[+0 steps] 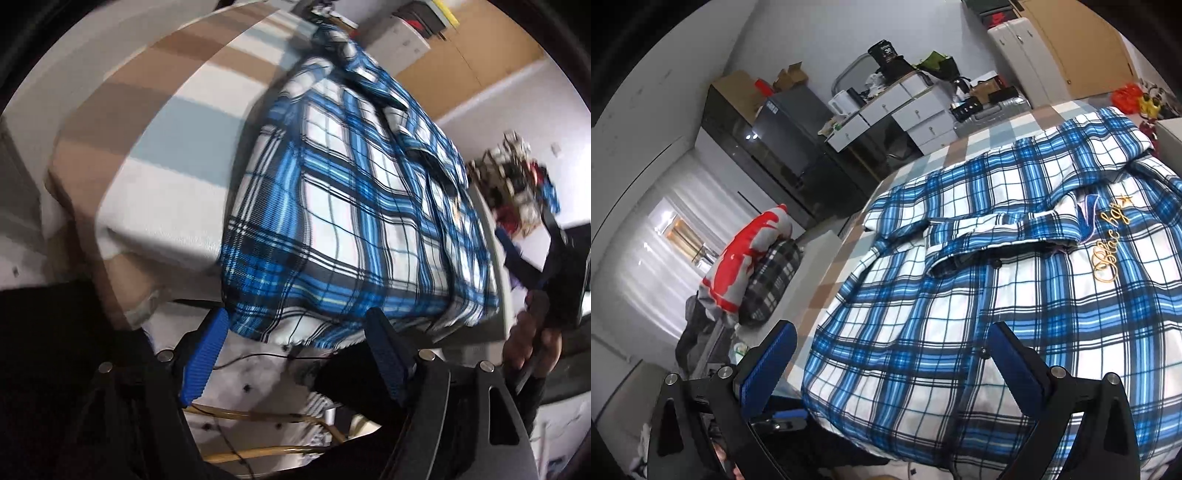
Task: Fold large clothes
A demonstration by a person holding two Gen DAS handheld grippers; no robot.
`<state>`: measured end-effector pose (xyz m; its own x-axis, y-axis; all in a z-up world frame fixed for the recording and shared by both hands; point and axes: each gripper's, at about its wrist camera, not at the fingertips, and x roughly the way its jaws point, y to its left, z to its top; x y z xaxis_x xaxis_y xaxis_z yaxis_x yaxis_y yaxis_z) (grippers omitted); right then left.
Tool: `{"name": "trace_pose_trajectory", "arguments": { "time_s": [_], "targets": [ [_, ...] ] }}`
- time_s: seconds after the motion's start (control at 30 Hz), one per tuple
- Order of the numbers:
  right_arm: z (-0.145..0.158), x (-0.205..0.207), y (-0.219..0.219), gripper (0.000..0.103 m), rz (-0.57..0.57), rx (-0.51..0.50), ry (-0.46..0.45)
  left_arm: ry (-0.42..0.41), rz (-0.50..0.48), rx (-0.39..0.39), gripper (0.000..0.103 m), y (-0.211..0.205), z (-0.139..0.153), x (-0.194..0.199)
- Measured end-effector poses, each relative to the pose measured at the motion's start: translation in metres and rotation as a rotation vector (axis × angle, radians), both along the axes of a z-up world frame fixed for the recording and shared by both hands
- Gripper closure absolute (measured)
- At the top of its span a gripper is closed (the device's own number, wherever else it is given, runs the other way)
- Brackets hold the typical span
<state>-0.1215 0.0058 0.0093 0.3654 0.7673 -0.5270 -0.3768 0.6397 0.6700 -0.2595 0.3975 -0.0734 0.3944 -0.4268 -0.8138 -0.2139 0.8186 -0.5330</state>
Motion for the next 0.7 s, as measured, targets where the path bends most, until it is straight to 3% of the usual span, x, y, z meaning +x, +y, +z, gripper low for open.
{"name": "trace_pose_trajectory", "arguments": {
  "time_s": [0.1, 0.3, 0.5, 0.7],
  "targets": [
    [0.000, -0.002, -0.002, 0.000, -0.002, -0.001, -0.005, 0.059, 0.039, 0.032, 0.031, 0.003, -0.015, 0.005],
    [0.001, -0.002, -0.003, 0.000, 0.009, 0.003, -0.008, 0.067, 0.074, 0.078, 0.029, 0.004, -0.021, 0.011],
    [0.005, -0.006, 0.001, 0.000, 0.029, 0.001, -0.031, 0.060, 0.079, -0.050, 0.029, 0.010, -0.027, 0.006],
    [0.008, -0.007, 0.004, 0.000, 0.039, 0.008, -0.038, -0.058, 0.053, -0.258, 0.029, 0.016, -0.006, -0.011]
  ]
}}
